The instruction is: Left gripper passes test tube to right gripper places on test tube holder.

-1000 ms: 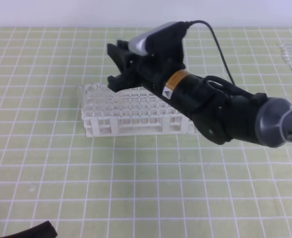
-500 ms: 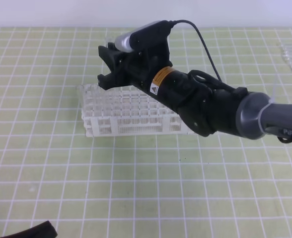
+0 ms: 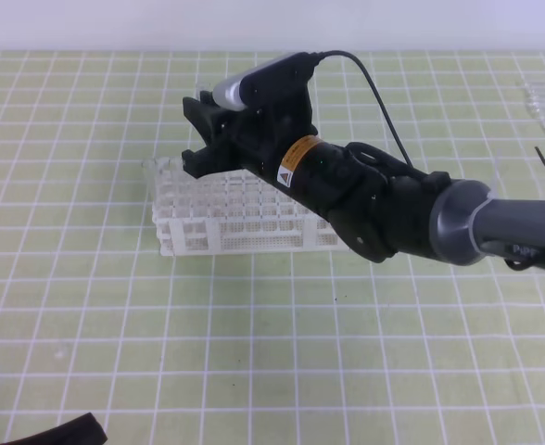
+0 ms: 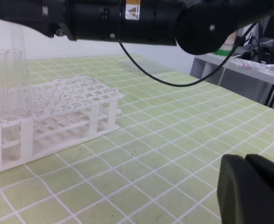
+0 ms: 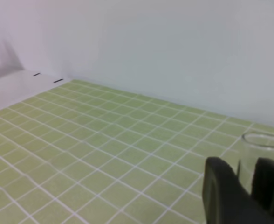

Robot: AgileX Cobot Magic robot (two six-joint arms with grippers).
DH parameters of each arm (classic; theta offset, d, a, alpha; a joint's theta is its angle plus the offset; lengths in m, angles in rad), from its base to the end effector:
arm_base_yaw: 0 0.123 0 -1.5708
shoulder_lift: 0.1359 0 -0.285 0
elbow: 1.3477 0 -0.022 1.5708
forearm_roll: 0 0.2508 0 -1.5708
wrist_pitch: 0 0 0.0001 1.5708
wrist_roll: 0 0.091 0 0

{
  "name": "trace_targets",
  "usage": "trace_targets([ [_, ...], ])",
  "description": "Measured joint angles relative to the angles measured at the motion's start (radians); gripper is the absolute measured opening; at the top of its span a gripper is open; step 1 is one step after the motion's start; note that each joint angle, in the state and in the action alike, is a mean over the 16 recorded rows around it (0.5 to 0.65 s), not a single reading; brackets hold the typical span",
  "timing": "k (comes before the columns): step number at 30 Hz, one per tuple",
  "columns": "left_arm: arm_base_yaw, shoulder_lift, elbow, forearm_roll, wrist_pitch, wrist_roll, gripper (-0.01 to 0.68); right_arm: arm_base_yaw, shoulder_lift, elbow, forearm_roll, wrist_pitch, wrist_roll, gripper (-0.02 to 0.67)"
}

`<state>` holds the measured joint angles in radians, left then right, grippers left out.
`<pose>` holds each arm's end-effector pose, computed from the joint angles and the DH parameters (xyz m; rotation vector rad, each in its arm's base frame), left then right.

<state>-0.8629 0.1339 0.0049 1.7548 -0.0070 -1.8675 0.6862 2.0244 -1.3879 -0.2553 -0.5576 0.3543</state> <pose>0.0437 -0.0518 0.2032 0.6196 1.5587 -0.7507 0.3590 0.3097 0.2470 -0.5450 1.5334 0.7449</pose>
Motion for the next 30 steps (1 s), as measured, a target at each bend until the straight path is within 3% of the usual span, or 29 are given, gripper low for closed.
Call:
trace_targets([
  [30, 0.0, 0.002, 0.007, 0.01, 0.003, 0.001, -0.002, 0.0, 0.062, 0.0, 0.017, -0.031, -0.03, 0.1],
])
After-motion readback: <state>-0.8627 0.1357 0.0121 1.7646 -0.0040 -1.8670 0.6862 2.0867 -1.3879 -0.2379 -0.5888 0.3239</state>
